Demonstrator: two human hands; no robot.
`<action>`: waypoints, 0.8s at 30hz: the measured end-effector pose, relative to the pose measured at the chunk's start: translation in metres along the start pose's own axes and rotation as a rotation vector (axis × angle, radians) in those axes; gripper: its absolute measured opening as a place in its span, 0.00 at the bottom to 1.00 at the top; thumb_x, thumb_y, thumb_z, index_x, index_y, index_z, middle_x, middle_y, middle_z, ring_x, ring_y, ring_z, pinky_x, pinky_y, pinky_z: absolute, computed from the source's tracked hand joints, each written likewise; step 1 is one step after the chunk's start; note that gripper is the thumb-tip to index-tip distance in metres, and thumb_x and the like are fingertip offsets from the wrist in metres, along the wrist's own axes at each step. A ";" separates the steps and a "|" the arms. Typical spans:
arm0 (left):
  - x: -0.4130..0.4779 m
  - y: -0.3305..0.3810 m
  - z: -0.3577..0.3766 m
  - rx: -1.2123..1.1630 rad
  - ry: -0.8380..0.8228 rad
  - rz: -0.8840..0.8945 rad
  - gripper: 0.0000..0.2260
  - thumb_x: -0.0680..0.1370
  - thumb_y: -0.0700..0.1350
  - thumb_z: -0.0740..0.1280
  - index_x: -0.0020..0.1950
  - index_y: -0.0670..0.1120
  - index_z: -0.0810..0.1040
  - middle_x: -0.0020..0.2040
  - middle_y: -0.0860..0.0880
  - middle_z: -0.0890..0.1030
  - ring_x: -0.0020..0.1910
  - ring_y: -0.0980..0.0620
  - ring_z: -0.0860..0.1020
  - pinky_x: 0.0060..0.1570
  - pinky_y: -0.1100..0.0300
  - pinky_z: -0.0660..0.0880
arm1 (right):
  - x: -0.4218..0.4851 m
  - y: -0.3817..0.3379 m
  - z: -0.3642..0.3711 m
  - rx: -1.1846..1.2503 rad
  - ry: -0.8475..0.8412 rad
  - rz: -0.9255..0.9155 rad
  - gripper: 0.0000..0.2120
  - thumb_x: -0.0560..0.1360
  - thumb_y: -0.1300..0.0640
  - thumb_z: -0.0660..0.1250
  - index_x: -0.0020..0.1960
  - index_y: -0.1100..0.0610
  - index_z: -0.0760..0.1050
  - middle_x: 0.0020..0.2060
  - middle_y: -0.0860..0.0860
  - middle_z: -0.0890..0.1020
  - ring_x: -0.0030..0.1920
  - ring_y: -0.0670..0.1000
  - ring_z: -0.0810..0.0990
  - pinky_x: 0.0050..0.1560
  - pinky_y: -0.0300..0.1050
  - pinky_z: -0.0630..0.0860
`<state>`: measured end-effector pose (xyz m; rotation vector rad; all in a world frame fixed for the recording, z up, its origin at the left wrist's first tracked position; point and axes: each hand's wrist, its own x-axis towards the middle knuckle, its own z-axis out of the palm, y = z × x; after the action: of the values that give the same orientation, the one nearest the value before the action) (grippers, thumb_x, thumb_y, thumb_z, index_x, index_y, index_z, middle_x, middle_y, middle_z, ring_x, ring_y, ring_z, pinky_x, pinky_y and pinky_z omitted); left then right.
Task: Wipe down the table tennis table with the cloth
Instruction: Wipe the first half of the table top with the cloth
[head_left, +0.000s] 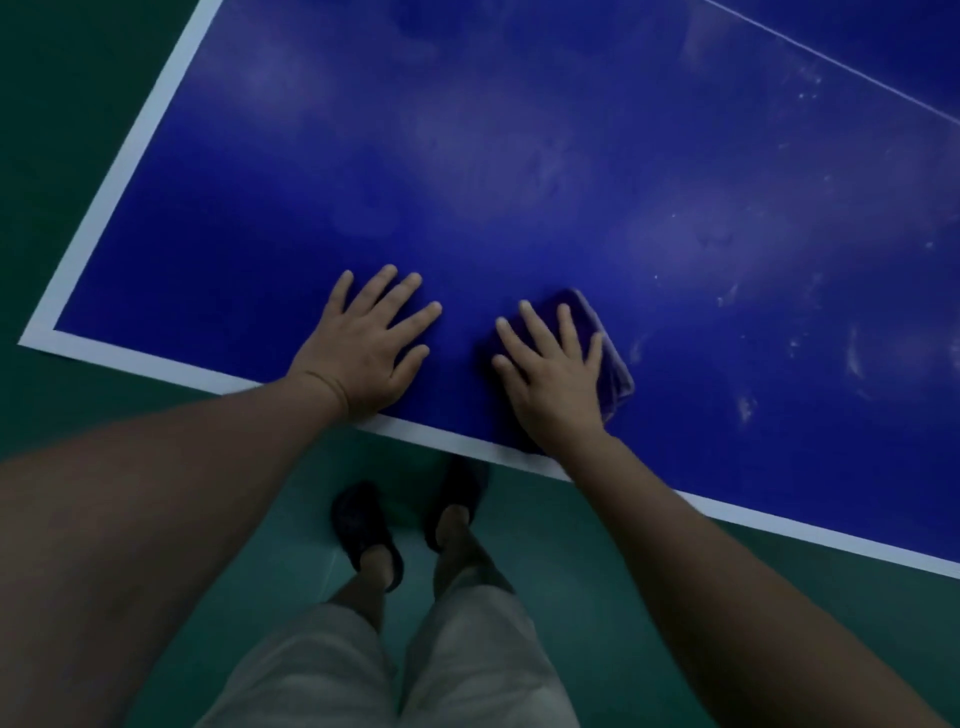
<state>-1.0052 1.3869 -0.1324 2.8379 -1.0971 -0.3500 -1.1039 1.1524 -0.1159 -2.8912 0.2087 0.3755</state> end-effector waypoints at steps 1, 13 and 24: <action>-0.001 0.001 0.001 0.012 0.000 -0.004 0.29 0.81 0.62 0.41 0.81 0.56 0.55 0.83 0.48 0.52 0.81 0.45 0.47 0.77 0.39 0.44 | -0.005 -0.012 0.006 0.006 0.026 -0.030 0.25 0.83 0.39 0.51 0.78 0.40 0.62 0.81 0.44 0.58 0.81 0.59 0.48 0.75 0.71 0.41; 0.006 0.014 -0.002 0.018 -0.018 -0.096 0.26 0.81 0.58 0.51 0.79 0.52 0.63 0.80 0.44 0.59 0.80 0.42 0.52 0.76 0.37 0.47 | -0.106 0.069 0.021 0.037 0.207 0.039 0.20 0.79 0.38 0.61 0.65 0.47 0.78 0.65 0.52 0.75 0.68 0.60 0.68 0.67 0.69 0.65; 0.098 0.136 -0.002 -0.209 0.128 -0.273 0.25 0.82 0.54 0.58 0.79 0.52 0.63 0.80 0.42 0.57 0.79 0.42 0.53 0.77 0.36 0.44 | -0.041 0.135 -0.010 0.167 0.309 0.158 0.18 0.77 0.36 0.64 0.58 0.48 0.75 0.53 0.50 0.74 0.56 0.54 0.72 0.55 0.53 0.65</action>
<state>-1.0234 1.2205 -0.1279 2.7757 -0.6116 -0.2770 -1.1635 1.0246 -0.1219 -2.7601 0.4957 -0.0647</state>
